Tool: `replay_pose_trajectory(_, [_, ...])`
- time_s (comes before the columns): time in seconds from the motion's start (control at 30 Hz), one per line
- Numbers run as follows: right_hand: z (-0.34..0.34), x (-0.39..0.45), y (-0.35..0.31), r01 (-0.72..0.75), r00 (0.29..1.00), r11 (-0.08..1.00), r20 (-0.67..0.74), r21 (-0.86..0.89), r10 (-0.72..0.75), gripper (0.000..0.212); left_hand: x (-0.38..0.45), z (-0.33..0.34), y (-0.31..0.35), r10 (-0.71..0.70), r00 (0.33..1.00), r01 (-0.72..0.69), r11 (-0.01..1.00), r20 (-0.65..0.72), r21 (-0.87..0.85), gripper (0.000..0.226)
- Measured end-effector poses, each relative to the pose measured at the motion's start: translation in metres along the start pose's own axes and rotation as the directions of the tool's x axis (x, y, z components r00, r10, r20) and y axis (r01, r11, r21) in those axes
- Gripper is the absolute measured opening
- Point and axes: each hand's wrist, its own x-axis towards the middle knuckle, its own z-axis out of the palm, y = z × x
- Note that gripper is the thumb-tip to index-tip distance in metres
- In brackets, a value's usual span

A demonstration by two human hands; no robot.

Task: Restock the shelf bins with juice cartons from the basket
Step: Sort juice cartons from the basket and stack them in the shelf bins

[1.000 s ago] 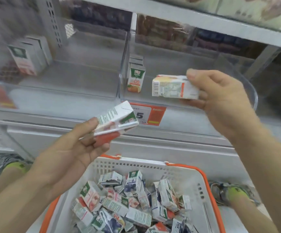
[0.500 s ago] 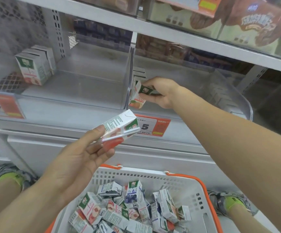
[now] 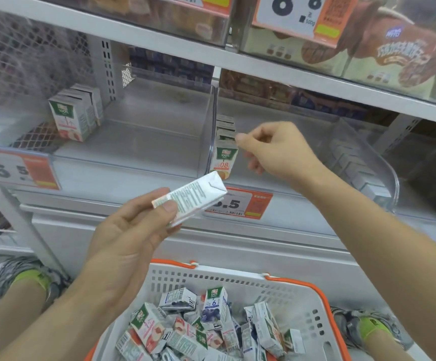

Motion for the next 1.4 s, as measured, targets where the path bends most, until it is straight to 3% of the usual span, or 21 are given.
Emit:
replay_pose_trajectory(0.07, [-0.01,-0.03,-0.018,-0.074,0.972,0.982,0.235,0.172,0.032,0.034,-0.003,-0.001,0.007,0.167,0.985,-0.171,0.981,0.041,0.094,0.063])
replay_pose_trajectory(0.13, [-0.011,-0.053,-0.036,-0.19,0.874,0.952,0.483,0.24,0.053,0.037,-0.008,0.001,0.017,0.329,0.937,-0.348,0.909,0.118,0.231,0.057])
replay_pose_trajectory(0.2, [-0.004,-0.06,-0.046,-0.194,0.834,0.944,0.552,0.266,0.016,0.039,-0.011,0.002,0.025,0.457,0.868,-0.496,0.784,0.195,0.373,0.053])
replay_pose_trajectory(0.3, [0.014,-0.058,-0.057,-0.173,0.878,0.897,0.477,0.408,-0.048,0.044,-0.006,-0.008,0.038,0.572,0.775,-0.603,0.54,0.27,0.587,0.064])
replay_pose_trajectory(0.37, [0.029,-0.053,-0.065,-0.126,0.923,0.873,0.378,0.472,-0.072,0.049,0.01,-0.026,0.046,0.619,0.706,-0.6,0.265,0.344,0.754,0.08])
replay_pose_trajectory(0.43, [0.05,-0.041,-0.075,0.034,0.968,0.901,0.21,0.433,-0.137,0.049,0.033,-0.05,0.054,0.672,0.652,-0.497,0.03,0.35,0.867,0.082])
replay_pose_trajectory(0.5, [0.075,-0.024,-0.085,0.243,0.963,0.916,0.038,0.32,-0.268,0.042,0.054,-0.075,0.061,0.708,0.629,-0.362,-0.097,0.32,0.927,0.076])
replay_pose_trajectory(0.57, [0.1,-0.005,-0.096,0.366,0.93,0.895,-0.063,0.256,-0.362,0.038,0.068,-0.095,0.065,0.744,0.624,-0.232,-0.118,0.241,0.966,0.073])
replay_pose_trajectory(0.67, [0.139,0.027,-0.11,0.439,0.898,0.874,-0.104,0.209,-0.427,0.036,0.075,-0.108,0.066,0.784,0.608,-0.158,-0.037,0.126,0.987,0.074])
replay_pose_trajectory(0.87, [0.224,0.094,-0.138,0.453,0.887,0.889,0.071,0.058,-0.457,0.041,0.076,-0.123,0.06,0.799,0.585,-0.186,-0.035,0.139,0.982,0.077])
replay_pose_trajectory(1.07, [0.287,0.126,-0.138,0.544,0.837,0.811,0.206,-0.213,-0.507,0.043,0.073,-0.14,0.055,0.778,0.599,-0.219,-0.07,0.191,0.973,0.062])
replay_pose_trajectory(1.17, [0.294,0.128,-0.137,0.537,0.841,0.802,0.241,-0.263,-0.484,0.047,0.073,-0.148,0.053,0.759,0.613,-0.215,-0.106,0.219,0.971,0.061])
replay_pose_trajectory(1.3, [0.264,0.117,-0.143,0.543,0.833,0.781,0.317,-0.308,-0.454,0.064,0.07,-0.146,0.055,0.749,0.63,-0.219,-0.082,0.206,0.972,0.061])
replay_pose_trajectory(1.4, [0.225,0.088,-0.144,0.587,0.809,0.774,0.198,-0.237,-0.553,0.053,0.067,-0.145,0.053,0.734,0.646,-0.205,-0.097,0.209,0.974,0.067])
